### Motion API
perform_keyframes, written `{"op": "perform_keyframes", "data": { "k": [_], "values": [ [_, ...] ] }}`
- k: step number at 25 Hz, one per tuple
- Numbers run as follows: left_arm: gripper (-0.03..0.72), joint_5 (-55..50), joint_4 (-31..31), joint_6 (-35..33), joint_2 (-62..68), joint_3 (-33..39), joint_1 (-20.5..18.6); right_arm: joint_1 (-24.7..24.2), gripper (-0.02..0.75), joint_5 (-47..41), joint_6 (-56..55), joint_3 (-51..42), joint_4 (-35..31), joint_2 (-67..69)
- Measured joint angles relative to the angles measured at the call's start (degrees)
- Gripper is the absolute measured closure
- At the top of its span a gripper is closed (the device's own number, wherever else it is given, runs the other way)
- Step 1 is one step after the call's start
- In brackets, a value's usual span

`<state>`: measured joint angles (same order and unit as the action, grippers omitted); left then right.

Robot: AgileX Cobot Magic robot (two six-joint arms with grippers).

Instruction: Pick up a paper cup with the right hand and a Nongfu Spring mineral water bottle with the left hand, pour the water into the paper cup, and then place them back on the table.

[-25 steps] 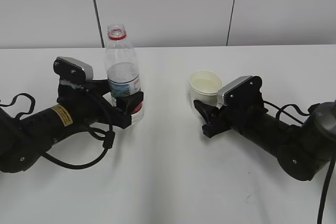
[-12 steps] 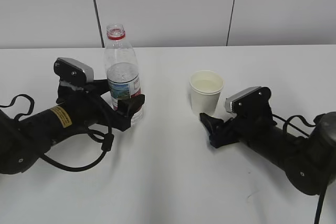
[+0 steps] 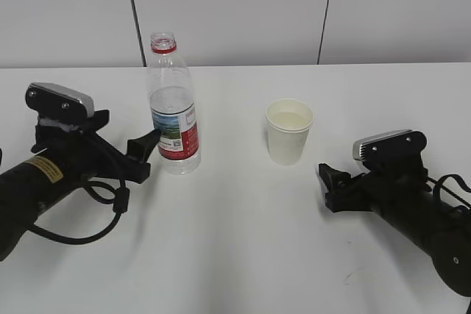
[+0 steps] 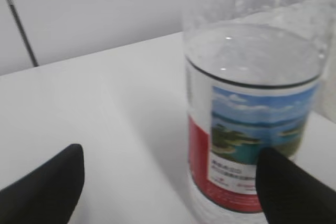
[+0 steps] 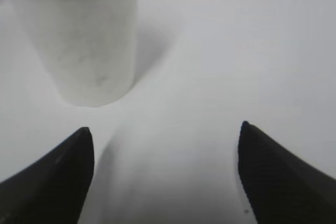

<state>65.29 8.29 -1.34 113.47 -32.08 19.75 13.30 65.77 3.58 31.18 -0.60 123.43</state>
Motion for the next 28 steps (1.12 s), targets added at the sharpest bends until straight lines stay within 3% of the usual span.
{"op": "perform_keyframes", "data": {
  "k": [8, 12, 19, 21, 28],
  "values": [
    [0.095, 0.1, -14.5, -12.1, -0.6, 0.3, -2.1, -9.3, 0.120, 0.0, -2.5, 0.3, -2.0, 0.0],
    [0.095, 0.1, -16.2, -13.9, -0.6, 0.3, -5.0, -13.2, 0.130, 0.0, -3.6, 2.1, -1.2, 0.0],
    [0.095, -1.1, -17.1, -14.2, -0.6, -3.7, -8.8, -14.3, 0.141, -0.2, -7.8, 8.2, 1.2, 0.0],
    [0.095, -5.7, -18.1, -14.2, -0.9, -6.7, -9.5, -14.3, 0.141, -3.3, -8.4, 10.1, 2.4, -0.2],
    [0.095, -36.4, -20.6, -17.2, -5.3, -18.7, -12.9, -14.6, 0.141, -23.8, -8.6, 15.6, 3.8, -6.8]
  ]
}}
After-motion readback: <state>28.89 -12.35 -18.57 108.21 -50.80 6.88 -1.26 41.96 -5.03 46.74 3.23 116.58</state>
